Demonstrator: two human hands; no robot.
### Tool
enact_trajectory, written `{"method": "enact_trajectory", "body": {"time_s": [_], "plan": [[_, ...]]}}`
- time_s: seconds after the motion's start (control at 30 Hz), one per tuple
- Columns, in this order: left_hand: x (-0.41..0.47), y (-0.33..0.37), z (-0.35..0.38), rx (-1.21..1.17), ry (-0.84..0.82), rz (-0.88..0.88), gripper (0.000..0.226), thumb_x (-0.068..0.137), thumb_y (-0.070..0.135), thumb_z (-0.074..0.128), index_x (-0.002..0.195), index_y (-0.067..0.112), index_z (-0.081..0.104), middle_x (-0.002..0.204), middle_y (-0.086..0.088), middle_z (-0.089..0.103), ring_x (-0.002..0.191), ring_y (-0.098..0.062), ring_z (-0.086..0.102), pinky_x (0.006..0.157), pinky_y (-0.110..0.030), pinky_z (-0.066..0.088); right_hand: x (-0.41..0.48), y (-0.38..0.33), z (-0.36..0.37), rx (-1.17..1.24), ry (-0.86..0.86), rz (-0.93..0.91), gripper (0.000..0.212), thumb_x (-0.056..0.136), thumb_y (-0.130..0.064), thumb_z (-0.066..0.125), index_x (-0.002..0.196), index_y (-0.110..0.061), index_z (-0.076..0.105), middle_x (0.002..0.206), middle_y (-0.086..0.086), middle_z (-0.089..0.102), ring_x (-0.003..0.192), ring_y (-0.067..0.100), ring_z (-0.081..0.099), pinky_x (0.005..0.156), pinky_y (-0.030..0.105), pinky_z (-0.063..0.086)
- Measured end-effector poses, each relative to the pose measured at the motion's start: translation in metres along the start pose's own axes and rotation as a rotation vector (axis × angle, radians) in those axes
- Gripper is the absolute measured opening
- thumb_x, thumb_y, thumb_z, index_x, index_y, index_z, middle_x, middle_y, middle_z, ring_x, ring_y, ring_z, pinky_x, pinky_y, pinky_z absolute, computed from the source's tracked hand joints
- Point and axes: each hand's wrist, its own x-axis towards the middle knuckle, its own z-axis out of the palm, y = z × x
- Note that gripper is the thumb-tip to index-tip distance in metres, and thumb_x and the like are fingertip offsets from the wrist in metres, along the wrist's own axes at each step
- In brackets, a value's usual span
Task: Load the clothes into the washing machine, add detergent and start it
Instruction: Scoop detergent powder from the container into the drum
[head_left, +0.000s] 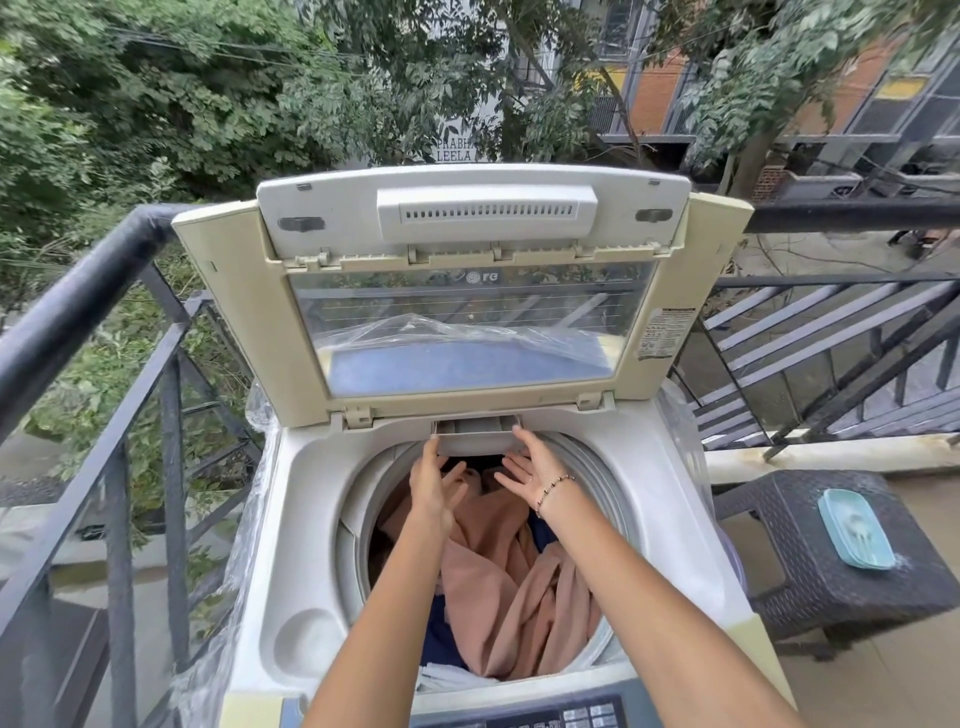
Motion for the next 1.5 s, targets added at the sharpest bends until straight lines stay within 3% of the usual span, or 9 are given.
{"method": "enact_trajectory", "body": {"time_s": [0.1,0.3,0.43,0.6,0.8,0.93,1.3,1.5], "plan": [[0.000,-0.002,-0.003,-0.019,0.007,-0.003,0.058,0.087,0.053,0.058,0.134,0.021,0.044,0.123,-0.001,0.053,0.091,-0.017,0.066,0.093,-0.043,0.050,-0.001,0.005,-0.003,0.003,0.024,-0.010,0.050,0.086,-0.025,0.066,0.129,-0.007,0.047,0.130,0.019,0.050,0.113,0.025,0.052,0.098,0.048,0.045],[0.003,-0.017,-0.011,-0.009,0.011,0.008,0.045,0.091,0.040,0.059,0.125,0.013,0.047,0.105,-0.004,0.057,0.088,-0.022,0.067,0.091,-0.038,0.052,-0.007,0.015,-0.015,0.010,0.013,-0.024,0.036,0.089,-0.022,0.062,0.120,-0.006,0.055,0.132,0.018,0.051,0.108,0.023,0.052,0.102,0.047,0.044],[-0.001,-0.018,-0.016,-0.021,-0.034,0.017,0.042,0.092,0.039,0.059,0.124,0.016,0.046,0.119,-0.008,0.055,0.096,-0.024,0.067,0.089,-0.034,0.050,-0.011,0.015,-0.014,-0.002,0.010,-0.038,0.030,0.090,-0.022,0.061,0.116,-0.008,0.056,0.132,0.018,0.052,0.111,0.024,0.053,0.103,0.046,0.043],[-0.003,-0.013,-0.019,-0.016,-0.076,-0.009,0.043,0.093,0.041,0.056,0.128,0.016,0.049,0.116,-0.007,0.061,0.104,-0.025,0.064,0.089,-0.036,0.049,-0.015,0.015,-0.016,-0.015,0.010,-0.046,0.040,0.093,-0.021,0.057,0.128,-0.004,0.051,0.135,0.019,0.051,0.126,0.029,0.049,0.109,0.044,0.039],[-0.006,-0.010,-0.018,0.033,-0.076,0.018,0.050,0.095,0.034,0.055,0.134,0.003,0.048,0.124,-0.013,0.058,0.099,-0.025,0.063,0.102,-0.039,0.045,-0.016,0.011,-0.017,-0.073,-0.002,-0.056,0.043,0.096,-0.017,0.052,0.134,0.001,0.046,0.142,0.020,0.046,0.129,0.029,0.046,0.108,0.039,0.037],[-0.015,-0.003,-0.009,0.001,-0.027,0.036,0.055,0.094,0.033,0.058,0.136,0.000,0.044,0.134,-0.018,0.054,0.115,-0.033,0.060,0.105,-0.042,0.045,-0.015,0.007,-0.010,-0.110,0.006,-0.091,0.045,0.095,-0.018,0.053,0.135,0.000,0.044,0.143,0.021,0.043,0.129,0.030,0.047,0.106,0.039,0.039],[-0.019,0.011,-0.006,0.055,-0.021,0.009,0.067,0.093,0.037,0.059,0.145,0.002,0.033,0.141,-0.019,0.049,0.119,-0.032,0.058,0.097,-0.041,0.047,-0.022,0.004,-0.001,-0.133,0.021,-0.119,0.043,0.094,-0.020,0.054,0.133,-0.004,0.045,0.144,0.019,0.042,0.129,0.031,0.046,0.103,0.040,0.041],[-0.024,0.007,-0.011,0.109,-0.031,-0.013,0.062,0.095,0.044,0.052,0.142,0.006,0.039,0.141,-0.018,0.050,0.119,-0.033,0.058,0.090,-0.036,0.045,-0.025,0.003,-0.002,-0.176,0.025,-0.113,0.044,0.095,-0.020,0.051,0.135,-0.003,0.044,0.144,0.018,0.043,0.130,0.030,0.045,0.104,0.039,0.040]]}}
